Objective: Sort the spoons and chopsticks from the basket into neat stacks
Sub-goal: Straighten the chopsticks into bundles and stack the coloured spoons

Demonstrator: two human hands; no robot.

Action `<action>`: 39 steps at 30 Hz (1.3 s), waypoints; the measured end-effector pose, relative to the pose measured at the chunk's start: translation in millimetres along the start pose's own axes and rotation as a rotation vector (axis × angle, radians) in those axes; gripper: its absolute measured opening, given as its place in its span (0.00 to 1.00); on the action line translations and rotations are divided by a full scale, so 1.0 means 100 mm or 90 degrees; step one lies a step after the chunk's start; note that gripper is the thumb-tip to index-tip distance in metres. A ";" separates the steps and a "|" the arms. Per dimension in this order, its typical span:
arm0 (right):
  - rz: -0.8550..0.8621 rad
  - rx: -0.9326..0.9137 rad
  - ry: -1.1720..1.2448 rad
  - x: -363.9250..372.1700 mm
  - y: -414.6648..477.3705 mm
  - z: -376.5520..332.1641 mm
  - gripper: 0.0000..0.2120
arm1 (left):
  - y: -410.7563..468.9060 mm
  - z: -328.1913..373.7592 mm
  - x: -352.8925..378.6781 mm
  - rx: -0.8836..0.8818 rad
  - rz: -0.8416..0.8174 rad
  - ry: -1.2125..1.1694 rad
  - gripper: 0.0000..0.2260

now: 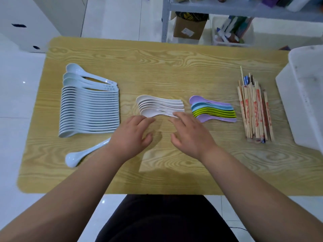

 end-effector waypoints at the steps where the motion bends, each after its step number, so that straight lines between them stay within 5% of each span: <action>1: -0.014 -0.006 0.019 0.02 0.02 -0.12 0.23 | -0.13 -0.03 -0.03 -0.019 -0.014 -0.007 0.22; 8: -0.136 -0.089 0.123 0.37 0.15 -0.89 0.22 | -1.06 -0.43 -0.11 -0.223 -0.083 -0.028 0.22; 15: -0.228 -0.129 0.106 0.67 0.42 -1.42 0.19 | -1.38 -1.41 -0.28 -0.362 0.002 0.041 0.22; 18: -0.226 -0.133 0.087 0.79 0.65 -1.57 0.18 | -1.35 -1.88 -0.33 -0.435 -0.073 0.043 0.28; 21: -0.212 -0.121 0.051 0.95 0.91 -1.72 0.17 | -1.30 -2.13 -0.33 -0.395 -0.202 0.048 0.26; 24: -0.198 -0.103 0.031 1.15 1.14 -1.84 0.17 | -1.29 -2.29 -0.35 -0.324 -0.206 0.007 0.26; 28: -0.157 -0.085 -0.009 1.32 1.29 -1.95 0.18 | -1.24 -2.39 -0.36 -0.213 -0.144 -0.018 0.20; 31: -0.084 -0.080 -0.008 1.36 1.30 -1.96 0.06 | -1.20 -2.39 -0.39 -0.133 -0.073 -0.030 0.17; 35: -0.018 -0.059 -0.051 1.37 1.27 -1.86 0.11 | -1.08 -2.35 -0.49 -0.063 0.051 -0.035 0.13; 39: 0.024 -0.073 -0.085 1.37 1.33 -1.76 0.09 | -0.90 -2.38 -0.53 -0.055 0.114 -0.002 0.28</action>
Point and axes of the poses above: each hand's wrist, its own y-axis towards the middle knuckle, its own x-axis out of the palm, z = x × y, the point moved 5 cm from there along y, towards the middle knuckle, and after that the axes turned 15 degrees about -x, right-handed, at the moved point
